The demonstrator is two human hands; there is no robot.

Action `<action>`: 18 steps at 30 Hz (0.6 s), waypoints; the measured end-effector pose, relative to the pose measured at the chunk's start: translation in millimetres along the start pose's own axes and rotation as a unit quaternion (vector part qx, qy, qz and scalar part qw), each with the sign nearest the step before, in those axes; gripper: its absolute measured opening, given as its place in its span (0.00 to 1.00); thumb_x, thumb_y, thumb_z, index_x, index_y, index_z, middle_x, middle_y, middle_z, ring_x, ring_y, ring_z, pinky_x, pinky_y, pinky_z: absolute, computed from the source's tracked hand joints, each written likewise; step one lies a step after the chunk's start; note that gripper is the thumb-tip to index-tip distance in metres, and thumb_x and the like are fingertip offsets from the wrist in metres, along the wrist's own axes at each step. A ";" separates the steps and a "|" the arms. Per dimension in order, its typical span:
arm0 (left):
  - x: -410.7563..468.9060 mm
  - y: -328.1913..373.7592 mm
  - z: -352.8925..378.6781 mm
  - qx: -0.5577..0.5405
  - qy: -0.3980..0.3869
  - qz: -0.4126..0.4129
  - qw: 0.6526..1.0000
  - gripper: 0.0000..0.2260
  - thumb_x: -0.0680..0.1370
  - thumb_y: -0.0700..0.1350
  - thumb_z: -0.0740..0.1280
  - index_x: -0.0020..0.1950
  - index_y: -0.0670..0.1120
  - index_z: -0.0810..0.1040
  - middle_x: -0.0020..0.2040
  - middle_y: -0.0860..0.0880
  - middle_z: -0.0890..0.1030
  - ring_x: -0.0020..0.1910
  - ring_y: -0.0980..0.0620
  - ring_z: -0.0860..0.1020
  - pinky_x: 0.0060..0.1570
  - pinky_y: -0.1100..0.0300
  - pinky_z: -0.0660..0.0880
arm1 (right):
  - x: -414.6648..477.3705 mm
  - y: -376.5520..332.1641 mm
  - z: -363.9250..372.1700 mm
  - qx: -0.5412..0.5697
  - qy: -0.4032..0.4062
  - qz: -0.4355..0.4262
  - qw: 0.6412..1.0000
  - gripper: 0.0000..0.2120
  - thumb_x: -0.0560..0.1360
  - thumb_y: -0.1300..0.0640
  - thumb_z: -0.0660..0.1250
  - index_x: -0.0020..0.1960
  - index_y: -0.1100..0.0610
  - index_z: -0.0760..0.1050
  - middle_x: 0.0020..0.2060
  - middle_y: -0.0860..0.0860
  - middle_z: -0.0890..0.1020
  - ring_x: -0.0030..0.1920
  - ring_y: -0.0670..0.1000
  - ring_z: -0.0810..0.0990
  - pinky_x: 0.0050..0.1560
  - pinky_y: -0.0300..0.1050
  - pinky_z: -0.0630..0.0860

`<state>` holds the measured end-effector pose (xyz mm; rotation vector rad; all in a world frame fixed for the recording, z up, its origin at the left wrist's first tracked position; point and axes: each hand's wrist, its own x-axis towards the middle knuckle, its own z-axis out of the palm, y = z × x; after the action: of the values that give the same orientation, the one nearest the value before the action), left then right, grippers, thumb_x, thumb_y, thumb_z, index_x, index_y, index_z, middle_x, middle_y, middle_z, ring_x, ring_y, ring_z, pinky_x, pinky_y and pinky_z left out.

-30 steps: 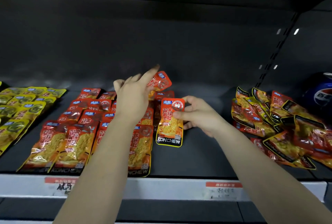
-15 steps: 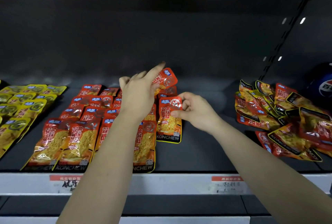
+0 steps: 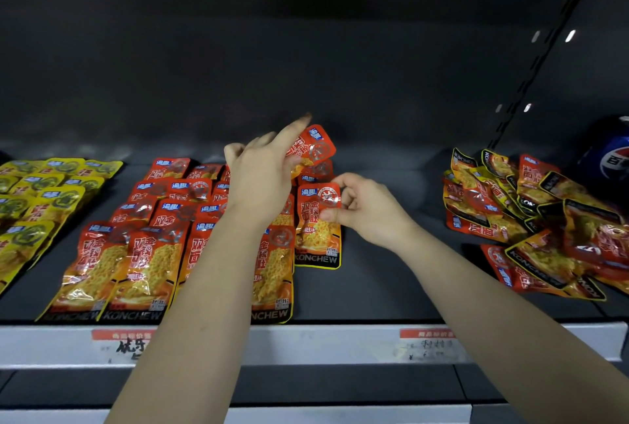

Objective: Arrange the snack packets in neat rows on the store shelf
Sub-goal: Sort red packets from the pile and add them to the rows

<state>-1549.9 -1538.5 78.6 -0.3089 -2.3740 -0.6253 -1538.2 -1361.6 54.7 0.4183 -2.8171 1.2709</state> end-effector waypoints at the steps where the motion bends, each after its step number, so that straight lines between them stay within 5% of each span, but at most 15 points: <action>1: 0.0 -0.6 0.3 -0.001 0.001 0.002 1.000 0.24 0.80 0.44 0.64 0.75 0.58 0.63 0.59 0.49 0.80 0.59 0.49 0.76 0.60 0.52 0.59 | 0.0 -0.1 0.4 -0.003 0.001 -0.001 1.000 0.16 0.70 0.53 0.76 0.55 0.51 0.75 0.36 0.47 0.81 0.31 0.36 0.77 0.36 0.31 0.71; 12: 0.1 -0.9 -0.2 -0.035 0.056 0.023 0.998 0.22 0.80 0.44 0.64 0.73 0.56 0.67 0.57 0.51 0.80 0.55 0.50 0.77 0.57 0.54 0.60 | 1.5 2.9 -3.3 -0.022 0.054 -0.009 0.998 0.22 0.70 0.49 0.75 0.58 0.50 0.68 0.37 0.44 0.69 0.36 0.41 0.70 0.36 0.35 0.64; 18: 0.4 3.9 -17.4 -0.330 0.054 -0.035 0.942 0.12 0.79 0.44 0.66 0.62 0.47 0.70 0.51 0.56 0.80 0.51 0.59 0.80 0.52 0.58 0.78 | 7.1 13.8 -12.1 -0.081 0.146 -0.012 0.986 0.10 0.76 0.52 0.68 0.56 0.52 0.72 0.37 0.46 0.71 0.36 0.42 0.70 0.38 0.38 0.64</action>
<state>-1539.4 -1544.0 91.9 -0.4617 -2.0120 -1.4304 -1549.6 -1345.6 53.6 0.2353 -2.6300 0.9951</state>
